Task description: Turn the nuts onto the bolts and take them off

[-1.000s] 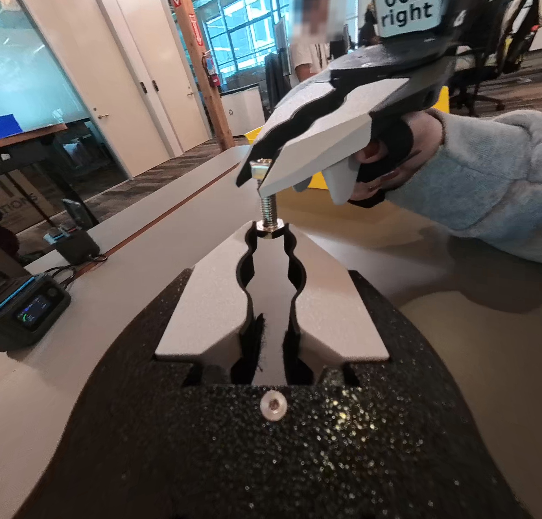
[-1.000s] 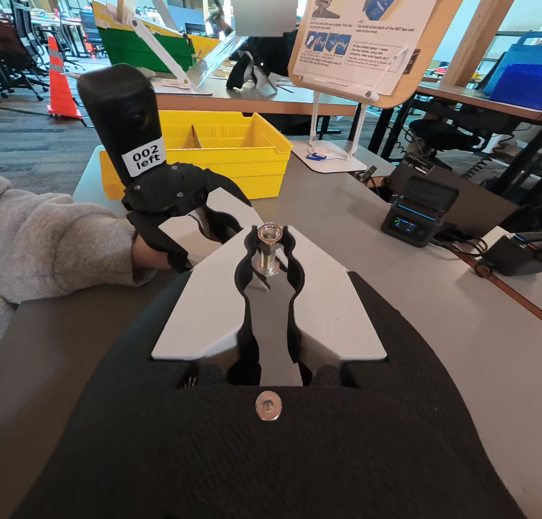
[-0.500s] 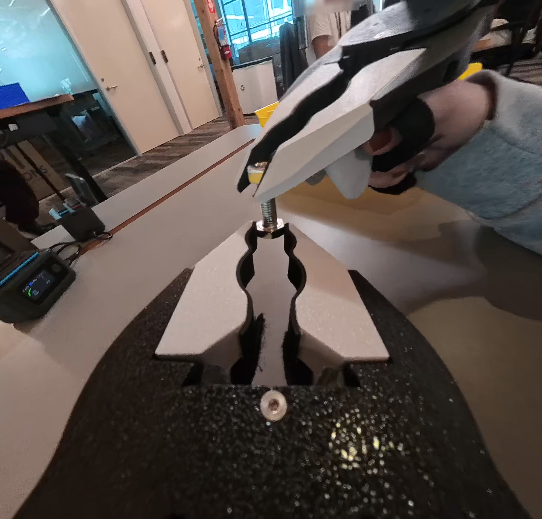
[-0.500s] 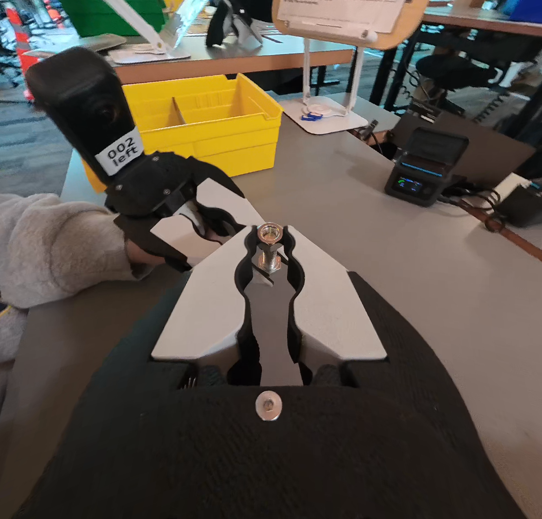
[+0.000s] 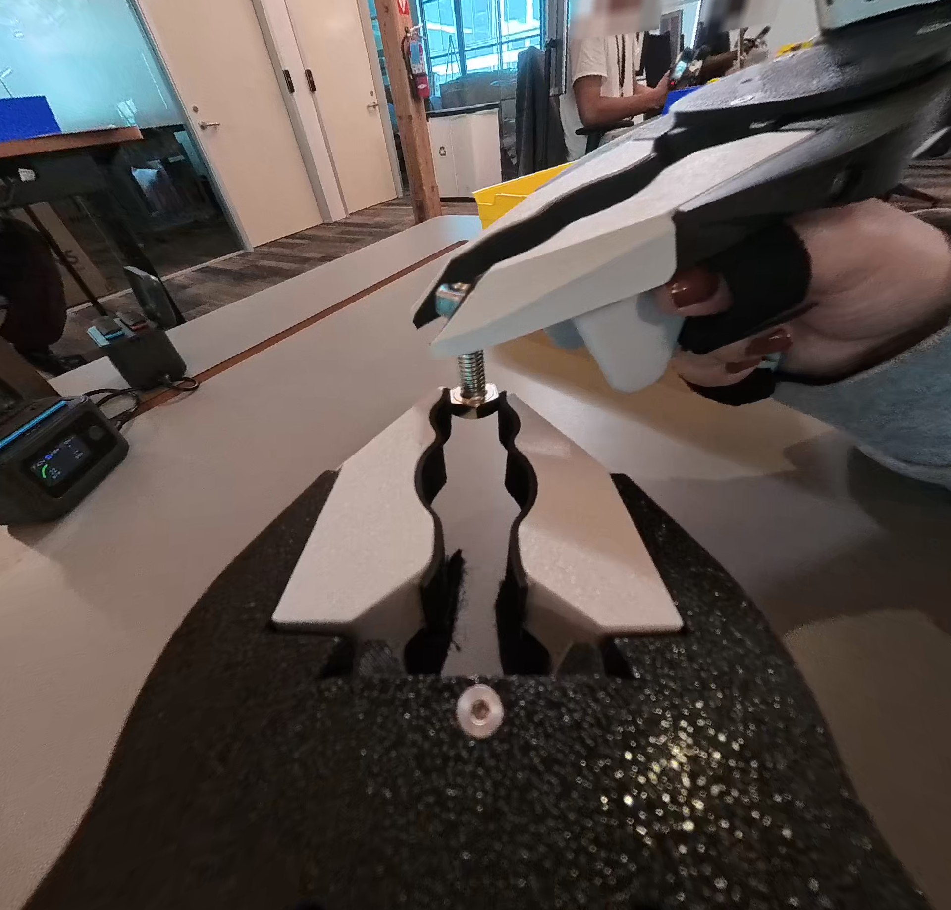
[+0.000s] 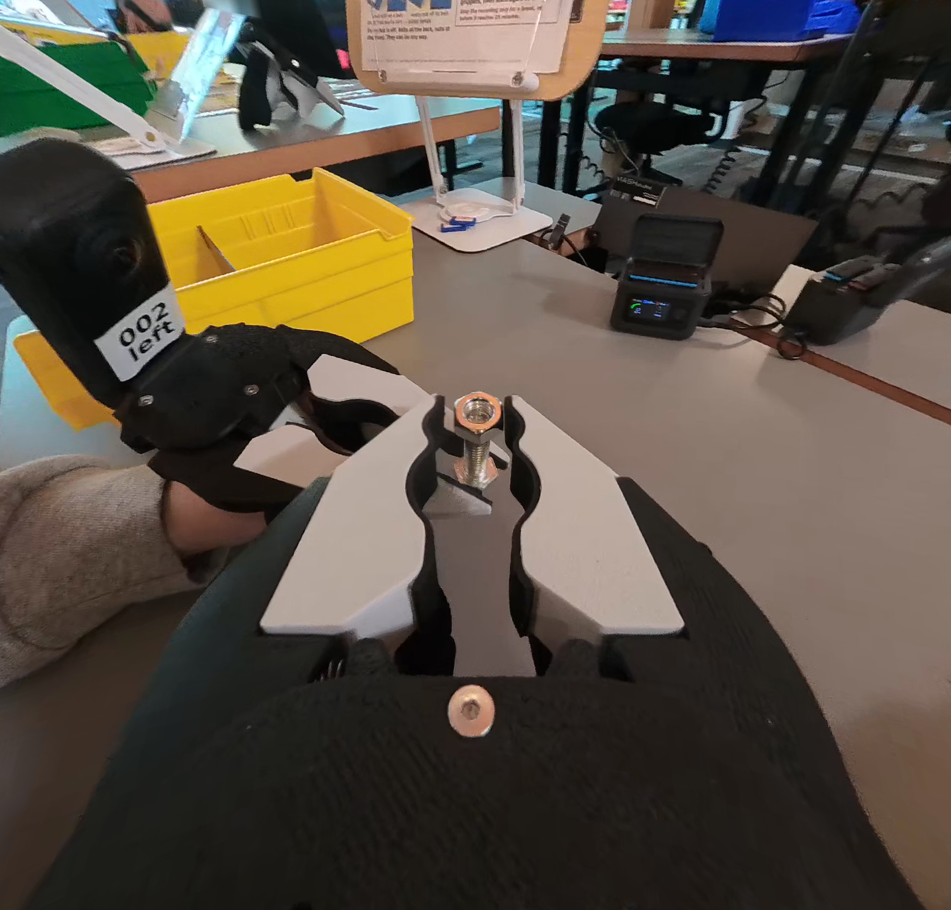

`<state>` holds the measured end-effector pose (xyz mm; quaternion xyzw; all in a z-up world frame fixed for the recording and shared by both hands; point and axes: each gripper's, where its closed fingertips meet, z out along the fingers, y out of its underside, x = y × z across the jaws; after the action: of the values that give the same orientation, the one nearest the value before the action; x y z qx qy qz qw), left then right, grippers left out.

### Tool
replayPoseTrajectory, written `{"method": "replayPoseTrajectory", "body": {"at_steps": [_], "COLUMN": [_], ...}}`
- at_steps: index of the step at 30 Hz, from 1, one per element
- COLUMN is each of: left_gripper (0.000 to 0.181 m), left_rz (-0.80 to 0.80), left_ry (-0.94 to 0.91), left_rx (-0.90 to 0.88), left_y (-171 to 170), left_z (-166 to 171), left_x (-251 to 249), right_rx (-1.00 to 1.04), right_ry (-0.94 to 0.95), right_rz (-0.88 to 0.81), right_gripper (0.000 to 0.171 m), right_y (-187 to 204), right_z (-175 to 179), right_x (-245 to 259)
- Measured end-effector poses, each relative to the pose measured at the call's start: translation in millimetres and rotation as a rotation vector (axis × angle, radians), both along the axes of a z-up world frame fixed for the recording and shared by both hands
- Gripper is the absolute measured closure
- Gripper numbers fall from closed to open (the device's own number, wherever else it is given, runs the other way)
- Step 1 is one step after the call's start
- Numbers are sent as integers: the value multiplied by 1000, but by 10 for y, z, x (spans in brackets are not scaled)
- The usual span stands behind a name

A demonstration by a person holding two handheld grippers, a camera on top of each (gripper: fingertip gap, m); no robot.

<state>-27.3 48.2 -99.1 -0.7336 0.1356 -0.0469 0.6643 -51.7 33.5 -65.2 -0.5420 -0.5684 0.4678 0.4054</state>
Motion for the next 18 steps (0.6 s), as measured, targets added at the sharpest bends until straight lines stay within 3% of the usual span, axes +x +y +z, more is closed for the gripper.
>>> {"method": "replayPoseTrajectory", "body": {"at_steps": [4, 8, 11, 18], "left_gripper": [166, 166, 166, 166], "left_rz": [-40, -163, -296, -489], "left_ry": [-20, -65, -139, -208], "left_rx": [6, 6, 6, -18], "left_y": [-18, -87, -180, -343], "left_z": [22, 70, 132, 170], "left_x": [40, 160, 275, 468], "right_rx": [-3, -8, -68, -25], "right_ry": [48, 176, 237, 169], "right_rz": [63, 229, 414, 528], "right_gripper": [142, 121, 124, 134], "right_y": [-43, -116, -220, -302], "right_z": [80, 315, 433, 292], "right_x": [34, 202, 440, 601]}}
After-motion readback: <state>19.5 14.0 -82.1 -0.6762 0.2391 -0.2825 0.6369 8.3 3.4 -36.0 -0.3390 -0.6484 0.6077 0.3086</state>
